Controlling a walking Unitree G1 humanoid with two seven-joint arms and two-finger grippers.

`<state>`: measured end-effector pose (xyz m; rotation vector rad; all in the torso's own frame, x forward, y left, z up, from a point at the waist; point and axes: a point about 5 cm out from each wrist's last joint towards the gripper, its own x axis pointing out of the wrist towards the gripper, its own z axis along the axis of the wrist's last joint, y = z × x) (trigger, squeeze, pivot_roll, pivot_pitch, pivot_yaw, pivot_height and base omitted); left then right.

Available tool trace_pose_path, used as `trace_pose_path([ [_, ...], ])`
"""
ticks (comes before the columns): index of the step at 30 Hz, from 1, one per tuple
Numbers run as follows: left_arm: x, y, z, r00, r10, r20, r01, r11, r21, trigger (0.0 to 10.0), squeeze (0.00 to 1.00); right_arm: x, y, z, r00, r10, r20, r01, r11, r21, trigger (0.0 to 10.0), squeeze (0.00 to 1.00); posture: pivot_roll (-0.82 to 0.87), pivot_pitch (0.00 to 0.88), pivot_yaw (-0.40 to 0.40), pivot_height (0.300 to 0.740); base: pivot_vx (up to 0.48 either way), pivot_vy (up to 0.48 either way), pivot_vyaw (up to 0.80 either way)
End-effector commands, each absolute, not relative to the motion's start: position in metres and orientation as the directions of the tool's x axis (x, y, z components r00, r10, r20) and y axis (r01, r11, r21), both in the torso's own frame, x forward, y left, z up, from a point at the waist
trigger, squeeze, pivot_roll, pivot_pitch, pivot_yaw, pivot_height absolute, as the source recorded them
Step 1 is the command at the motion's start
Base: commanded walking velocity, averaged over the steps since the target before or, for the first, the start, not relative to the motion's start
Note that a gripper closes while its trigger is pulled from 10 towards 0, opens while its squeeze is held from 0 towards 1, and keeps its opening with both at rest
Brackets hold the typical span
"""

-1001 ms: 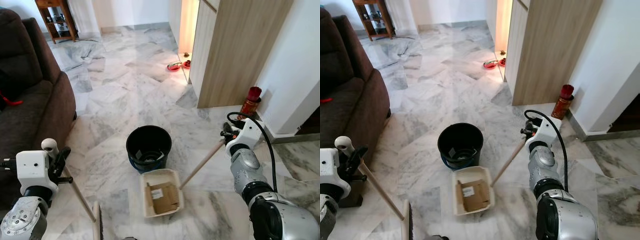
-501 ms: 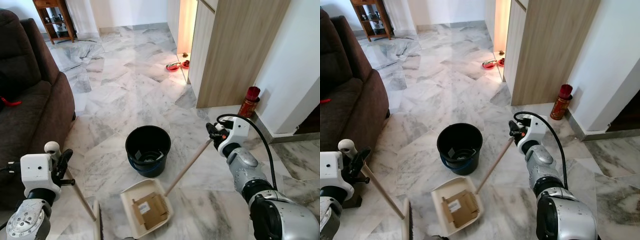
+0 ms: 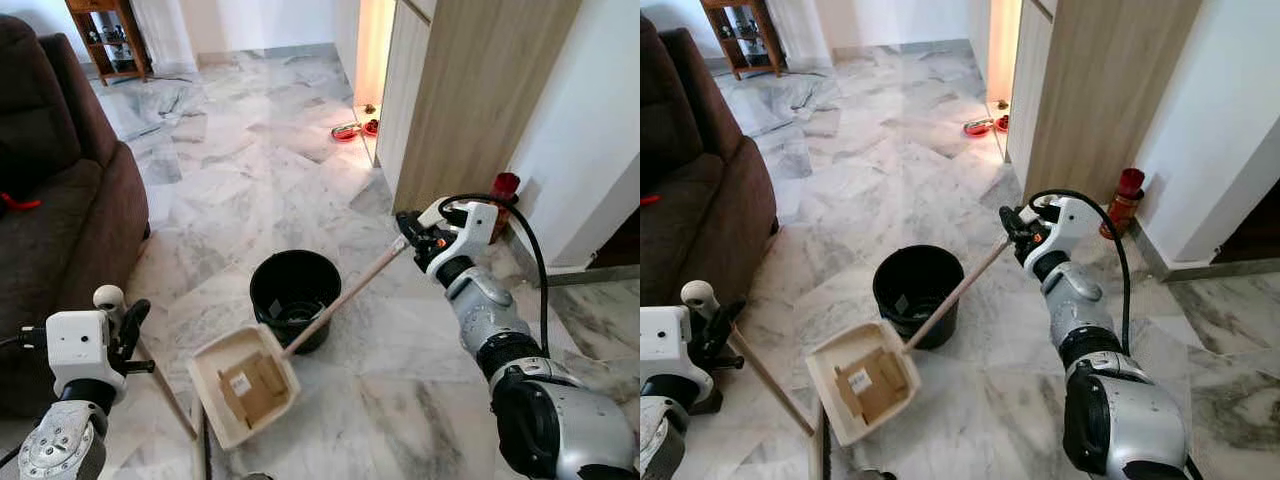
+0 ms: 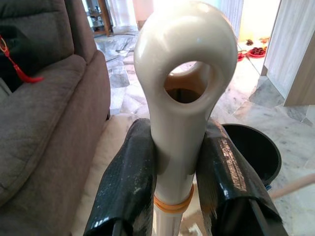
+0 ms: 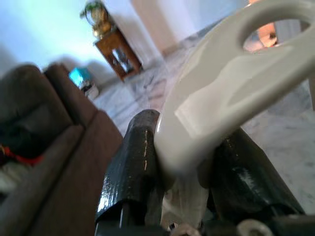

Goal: Sweep floor

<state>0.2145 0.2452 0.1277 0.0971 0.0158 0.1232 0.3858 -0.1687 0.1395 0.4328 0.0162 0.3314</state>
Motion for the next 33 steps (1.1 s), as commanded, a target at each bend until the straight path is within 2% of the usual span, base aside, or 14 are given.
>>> trace_pose_path([
  [1, 0.216, 0.245, 0.130, 0.991, 0.131, 0.018, -0.132, 0.984, 0.120, 10.0, 0.00, 0.397, -0.169, 0.172, 0.945, 0.268, 0.187, -0.326, 0.810, 0.488, 10.0, 0.00, 0.24, 0.075, 0.003, 0.740, 0.000, 0.000, 0.00],
  [4, 0.217, 0.244, 0.130, 0.991, 0.130, 0.023, -0.132, 0.985, 0.114, 10.0, 0.00, 0.400, -0.166, 0.183, 0.935, 0.268, 0.234, -0.353, 0.775, 0.524, 10.0, 0.00, 0.24, 0.070, 0.000, 0.740, 0.000, 0.000, 0.00],
  [13, 0.218, 0.242, 0.130, 0.991, 0.127, 0.037, -0.130, 0.986, 0.101, 10.0, 0.00, 0.404, -0.166, 0.200, 0.923, 0.254, 0.288, -0.374, 0.768, 0.520, 10.0, 0.00, 0.25, 0.060, -0.004, 0.740, 0.000, 0.000, 0.00],
  [16, 0.219, 0.241, 0.128, 0.992, 0.124, 0.037, -0.127, 0.987, 0.100, 10.0, 0.00, 0.405, -0.170, 0.203, 0.935, 0.203, 0.291, -0.334, 0.779, 0.531, 10.0, 0.00, 0.24, 0.044, -0.006, 0.740, 0.000, 0.000, 0.00],
  [17, 0.220, 0.240, 0.128, 0.992, 0.123, 0.038, -0.127, 0.987, 0.097, 10.0, 0.00, 0.405, -0.178, 0.205, 0.950, 0.130, 0.283, -0.264, 0.820, 0.508, 10.0, 0.00, 0.24, 0.044, -0.006, 0.740, 0.000, 0.000, 0.00],
  [19, 0.221, 0.239, 0.128, 0.992, 0.123, 0.040, -0.126, 0.987, 0.095, 10.0, 0.00, 0.405, -0.182, 0.207, 0.956, 0.087, 0.281, -0.221, 0.843, 0.491, 10.0, 0.00, 0.24, 0.035, -0.007, 0.740, 0.000, 0.000, 0.00],
  [21, 0.222, 0.237, 0.127, 0.992, 0.122, 0.042, -0.125, 0.988, 0.091, 10.0, 0.00, 0.405, -0.188, 0.207, 0.958, 0.030, 0.285, -0.185, 0.824, 0.535, 10.0, 0.00, 0.24, 0.038, -0.008, 0.740, 0.000, 0.000, 0.00],
  [33, 0.223, 0.238, 0.129, 0.988, 0.144, 0.057, -0.148, 0.986, 0.072, 10.0, 0.00, 0.405, -0.194, 0.207, 0.959, -0.042, 0.280, -0.138, 0.794, 0.592, 10.0, 0.00, 0.24, 0.054, -0.014, 0.740, 0.000, 0.000, 0.00],
])
